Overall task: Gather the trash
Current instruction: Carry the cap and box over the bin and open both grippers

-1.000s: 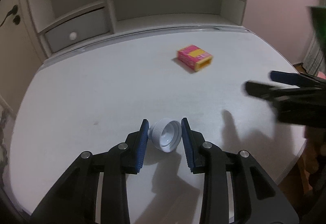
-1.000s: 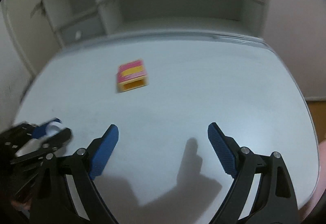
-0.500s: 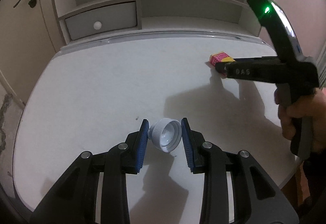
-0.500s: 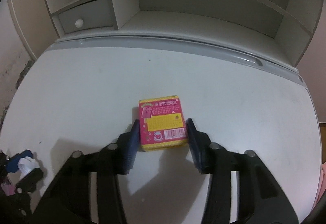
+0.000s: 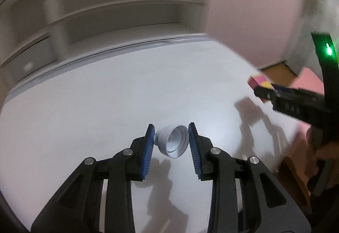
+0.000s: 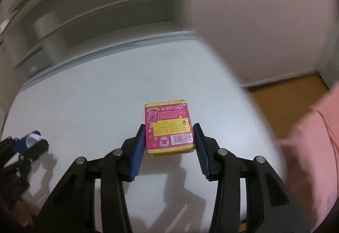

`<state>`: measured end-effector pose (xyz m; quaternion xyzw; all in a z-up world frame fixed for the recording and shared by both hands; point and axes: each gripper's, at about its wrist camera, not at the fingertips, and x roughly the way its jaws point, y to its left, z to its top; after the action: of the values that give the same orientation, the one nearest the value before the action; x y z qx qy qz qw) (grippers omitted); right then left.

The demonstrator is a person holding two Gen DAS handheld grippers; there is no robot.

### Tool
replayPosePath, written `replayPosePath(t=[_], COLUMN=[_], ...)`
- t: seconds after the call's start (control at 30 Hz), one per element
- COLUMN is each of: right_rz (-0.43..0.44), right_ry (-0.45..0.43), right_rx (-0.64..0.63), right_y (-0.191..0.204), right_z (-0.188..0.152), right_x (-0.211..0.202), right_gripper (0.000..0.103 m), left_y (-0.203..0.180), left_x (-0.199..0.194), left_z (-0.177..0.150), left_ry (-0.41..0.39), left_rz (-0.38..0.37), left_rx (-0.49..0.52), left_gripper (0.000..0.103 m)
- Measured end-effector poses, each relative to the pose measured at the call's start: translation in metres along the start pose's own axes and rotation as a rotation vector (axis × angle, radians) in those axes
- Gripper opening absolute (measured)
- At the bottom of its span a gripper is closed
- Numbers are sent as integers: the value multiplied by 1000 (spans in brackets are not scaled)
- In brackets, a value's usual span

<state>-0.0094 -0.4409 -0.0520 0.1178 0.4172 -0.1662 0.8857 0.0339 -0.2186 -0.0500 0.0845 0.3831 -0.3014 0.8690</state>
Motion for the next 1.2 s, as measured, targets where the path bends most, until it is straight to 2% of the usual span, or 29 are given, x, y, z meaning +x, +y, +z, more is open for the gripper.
replayPosePath(t=[0.03, 0.2, 0.3, 0.4, 0.53, 0.67, 0.8, 1.2], right_rz=[-53, -221, -278, -310, -327, -317, -287, -244], right_ry=[-14, -29, -9, 31, 106, 176, 212, 214], right_rx=[49, 219, 346, 441, 499, 523, 557, 604], right_y=[-32, -137, -201, -246, -287, -295, -303, -314], right_z=[-10, -58, -95, -127, -154, -172, -196, -204], right_x=[-11, -41, -48, -45, -31, -8, -4, -1], right_gripper=[44, 44, 44, 44, 44, 44, 44, 44], left_y=[-21, -129, -185, -246, -302, -329, -349, -366], left_x=[4, 21, 29, 40, 58, 80, 93, 109], left_z=[4, 17, 17, 11, -2, -12, -23, -23], left_ry=[-6, -19, -22, -16, 29, 69, 104, 131], left_rz=[-30, -193, -265, -332, -390, -413, -420, -429], left_rx=[31, 183, 261, 341, 412, 457, 477, 492], left_gripper=[32, 32, 32, 32, 32, 32, 32, 32])
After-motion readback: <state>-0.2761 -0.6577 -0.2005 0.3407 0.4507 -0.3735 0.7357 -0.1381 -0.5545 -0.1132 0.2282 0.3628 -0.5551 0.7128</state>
